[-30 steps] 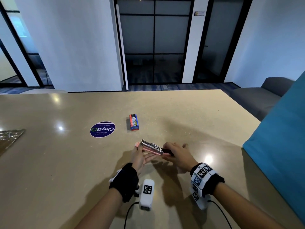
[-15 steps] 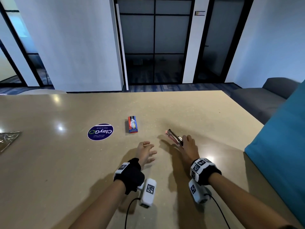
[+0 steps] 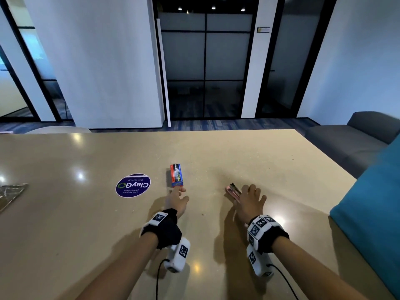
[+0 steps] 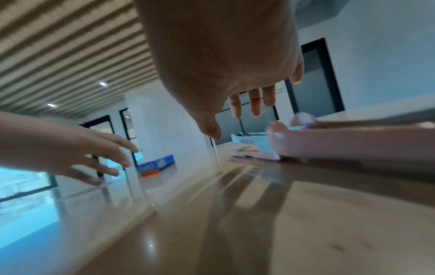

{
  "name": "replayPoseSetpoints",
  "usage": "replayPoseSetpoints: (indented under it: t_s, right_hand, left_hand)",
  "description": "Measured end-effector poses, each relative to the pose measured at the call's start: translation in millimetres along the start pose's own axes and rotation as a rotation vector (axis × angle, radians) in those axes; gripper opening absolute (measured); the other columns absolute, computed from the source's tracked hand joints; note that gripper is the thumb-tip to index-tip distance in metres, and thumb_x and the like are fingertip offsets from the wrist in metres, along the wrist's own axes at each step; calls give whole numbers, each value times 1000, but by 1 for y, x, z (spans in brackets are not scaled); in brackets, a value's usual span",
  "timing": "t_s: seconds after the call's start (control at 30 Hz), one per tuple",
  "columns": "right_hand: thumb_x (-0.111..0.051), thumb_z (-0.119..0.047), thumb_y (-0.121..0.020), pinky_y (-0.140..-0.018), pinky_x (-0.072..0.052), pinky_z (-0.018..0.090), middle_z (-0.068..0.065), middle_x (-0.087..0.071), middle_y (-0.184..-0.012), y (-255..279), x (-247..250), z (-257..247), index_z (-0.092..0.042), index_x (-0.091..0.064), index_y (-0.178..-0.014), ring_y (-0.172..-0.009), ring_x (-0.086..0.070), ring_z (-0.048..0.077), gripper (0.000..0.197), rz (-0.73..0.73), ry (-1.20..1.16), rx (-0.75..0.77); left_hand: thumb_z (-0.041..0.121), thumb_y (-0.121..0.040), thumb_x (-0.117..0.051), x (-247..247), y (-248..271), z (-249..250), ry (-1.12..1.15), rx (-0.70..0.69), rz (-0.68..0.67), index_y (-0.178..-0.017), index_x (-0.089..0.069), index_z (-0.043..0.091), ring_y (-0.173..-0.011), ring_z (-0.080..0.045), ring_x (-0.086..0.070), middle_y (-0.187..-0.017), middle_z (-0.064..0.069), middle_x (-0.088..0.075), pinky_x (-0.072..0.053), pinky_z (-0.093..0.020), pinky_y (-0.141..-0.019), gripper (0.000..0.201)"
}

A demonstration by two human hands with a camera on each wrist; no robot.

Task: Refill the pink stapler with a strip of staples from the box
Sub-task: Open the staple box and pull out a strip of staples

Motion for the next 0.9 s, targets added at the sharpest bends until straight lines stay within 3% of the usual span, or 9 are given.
replayPoseSetpoints:
  t_s: [0.1,0.2,0.27,0.37,0.43,0.47,0.53,0.73,0.9]
  right_hand:
    - [-54,-32,-85,-107,-22,52,12,-36,-131,8,9,-23,-12,-36,-129,-124,-32,33,52,0,30,104]
    - [-61,-32,-80,-104,-27,56,11,-44,-125,13,12,-39,-14,-46,-121,-119,-42,33,47,49,27,172]
    - [-75,-33,-63,-90,-43,56,8,-58,-106,16,11,-46,-16,-57,-102,-100,-58,31,46,57,18,196]
    - [-82,-40,-40,-69,-54,42,-5,-58,-82,15,4,-55,-27,-52,-80,-75,-62,16,51,37,47,199]
    - [-75,-36,-59,-87,-49,52,0,-56,-99,13,0,-64,-25,-50,-92,-96,-58,21,43,-7,-29,242]
    - [-66,-32,-74,-101,-37,56,3,-50,-116,8,-2,-70,-22,-49,-104,-114,-48,24,36,-41,-77,248]
    - [-49,-29,-89,-111,-21,50,2,-38,-132,0,-13,-78,-19,-42,-119,-131,-29,22,32,-121,-163,270]
    - [-45,-24,-95,-88,-46,34,9,-58,-109,-16,-22,-96,-9,-41,-126,-101,-58,24,35,-292,-629,168]
    - [-51,-33,-92,-68,-52,23,4,-62,-96,-13,-11,-121,-15,-47,-115,-80,-62,15,29,-371,-1012,136]
  left_hand:
    - [20,-87,-59,6,-35,4,-310,-1,8,-126,-52,20,-118,-35,-45,-133,-14,-40,-37,-34,-99,40]
    - [26,-86,-59,6,-69,10,-474,0,-8,-135,-45,29,-122,-39,-38,-139,-17,-29,-37,-42,-105,51]
    - [31,-87,-57,6,-86,12,-532,10,-19,-135,-44,32,-125,-38,-36,-140,-17,-29,-37,-44,-105,51]
    - [40,-86,-55,-3,-110,5,-575,2,-32,-135,-43,31,-127,-36,-39,-137,-17,-38,-40,-43,-103,52]
    - [40,-81,-55,-10,-116,3,-564,-49,-18,-132,-43,26,-125,-36,-43,-133,-17,-44,-46,-41,-99,54]
    - [35,-83,-56,-11,-118,5,-583,-73,-1,-132,-43,24,-125,-35,-43,-134,-16,-44,-46,-40,-97,52]
    - [26,-89,-55,-14,-116,7,-648,-91,18,-140,-36,21,-128,-34,-42,-138,-15,-43,-44,-38,-98,55]
    - [21,-87,-58,-16,-74,1,-424,-209,-116,-137,-34,13,-123,-29,-51,-135,-11,-52,-43,-38,-103,57]
    - [9,-91,-57,-2,-5,-1,-38,-296,-237,-150,-16,13,-136,-19,-39,-145,-3,-36,-32,-27,-113,73]
Point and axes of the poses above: each hand's wrist, its own y-axis away from the middle knuckle, its own x-axis out of the back of the hand, z = x × y, the point moved 7 cm from there along -y, towards the middle knuckle
